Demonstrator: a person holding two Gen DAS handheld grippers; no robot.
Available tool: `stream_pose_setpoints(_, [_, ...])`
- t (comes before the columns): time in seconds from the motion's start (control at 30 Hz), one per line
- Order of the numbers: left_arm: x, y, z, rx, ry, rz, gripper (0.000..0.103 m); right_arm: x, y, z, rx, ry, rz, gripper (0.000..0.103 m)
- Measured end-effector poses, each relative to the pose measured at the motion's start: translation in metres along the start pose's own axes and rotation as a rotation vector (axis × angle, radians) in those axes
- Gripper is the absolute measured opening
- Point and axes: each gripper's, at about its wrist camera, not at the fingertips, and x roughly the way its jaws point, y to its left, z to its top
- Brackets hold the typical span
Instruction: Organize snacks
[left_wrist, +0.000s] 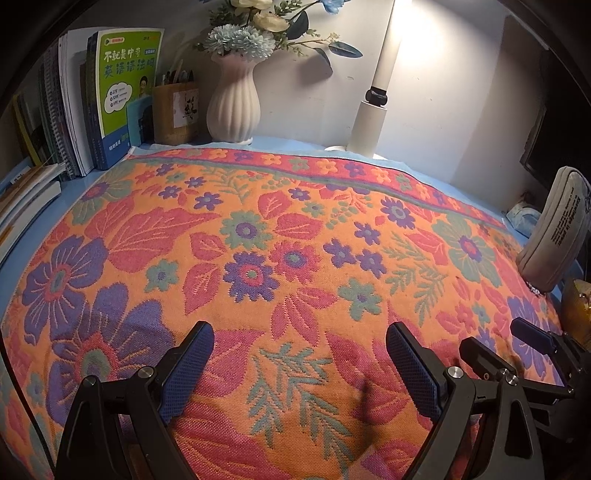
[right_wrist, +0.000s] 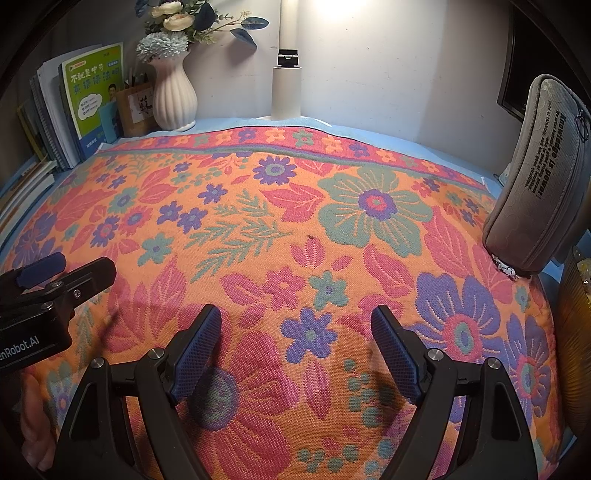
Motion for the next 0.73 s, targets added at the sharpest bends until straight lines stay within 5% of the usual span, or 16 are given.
stream_pose_setpoints(0.73, [-0.0082, -0.0033, -0.0001, 0.028, -0.054, 0.051, 0.093, -0.0011, 0.0000, 0.0010, -0.001, 0.000, 0.006, 0.083])
